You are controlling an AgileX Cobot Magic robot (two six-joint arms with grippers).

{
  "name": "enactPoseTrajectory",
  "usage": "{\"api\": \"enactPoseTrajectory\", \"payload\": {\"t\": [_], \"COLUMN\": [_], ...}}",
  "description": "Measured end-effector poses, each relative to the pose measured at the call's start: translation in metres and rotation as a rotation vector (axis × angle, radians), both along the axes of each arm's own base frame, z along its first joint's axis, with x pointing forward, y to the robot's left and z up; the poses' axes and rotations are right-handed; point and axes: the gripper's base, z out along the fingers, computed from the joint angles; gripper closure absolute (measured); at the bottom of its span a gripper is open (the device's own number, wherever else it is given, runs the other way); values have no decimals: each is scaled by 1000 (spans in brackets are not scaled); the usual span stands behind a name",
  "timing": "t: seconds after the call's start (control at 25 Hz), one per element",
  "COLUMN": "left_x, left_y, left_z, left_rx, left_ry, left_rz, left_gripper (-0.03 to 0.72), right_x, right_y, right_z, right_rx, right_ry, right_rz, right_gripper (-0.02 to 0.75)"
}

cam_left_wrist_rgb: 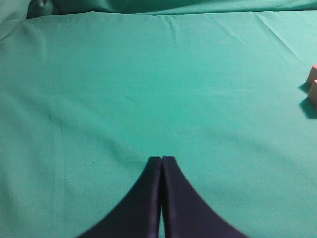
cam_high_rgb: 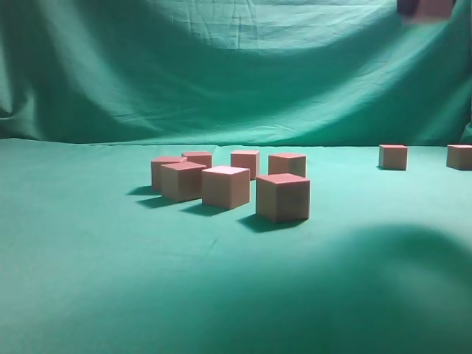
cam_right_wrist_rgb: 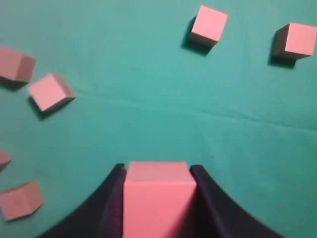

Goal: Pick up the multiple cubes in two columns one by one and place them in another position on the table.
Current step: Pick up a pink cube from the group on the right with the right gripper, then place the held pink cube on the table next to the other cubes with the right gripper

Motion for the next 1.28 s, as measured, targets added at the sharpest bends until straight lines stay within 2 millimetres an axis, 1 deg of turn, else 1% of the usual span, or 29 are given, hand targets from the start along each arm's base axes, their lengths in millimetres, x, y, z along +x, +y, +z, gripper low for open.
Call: {"api": "enactPoseTrajectory", "payload": {"t": [0.04, 0.12, 0.28, 0.4, 0.52, 0.68, 0.76, 0.84, 1.0, 1.08, 1.28], "left_x": [0, 0, 0, 0, 0, 0, 0, 0, 0, 0, 0], "left_y": [0, 0, 0, 0, 0, 0, 0, 0, 0, 0, 0], "left_z": [0, 0, 0, 0, 0, 0, 0, 0, 0, 0, 0], "left_rx": [0, 0, 0, 0, 0, 0, 0, 0, 0, 0, 0], "left_ry": [0, 0, 0, 0, 0, 0, 0, 0, 0, 0, 0], "left_rz": [0, 0, 0, 0, 0, 0, 0, 0, 0, 0, 0], "left_gripper": [688, 688, 688, 688, 688, 688, 688, 688, 688, 688, 688], "right_x": [-11, -36, -83, -119, -148, -173, -179, -180, -175, -173, -167], "right_y": [2, 6, 19, 39, 63, 96, 109, 118, 124, 125, 127], "right_z": [3, 2, -11, -30, -44, -51, -56, -63, -79, -83, -84], "right_rx": [7, 18, 30, 17, 1, 25, 35, 26, -30, -58, -82], "right_ry": [-9, -10, -5, 34, 62, 24, 5, 13, 39, 36, -22], "right_rz": [7, 17, 106, 246, 392, 561, 618, 644, 655, 666, 685], "right_gripper": [478, 478, 478, 478, 478, 478, 478, 478, 478, 478, 478]}}
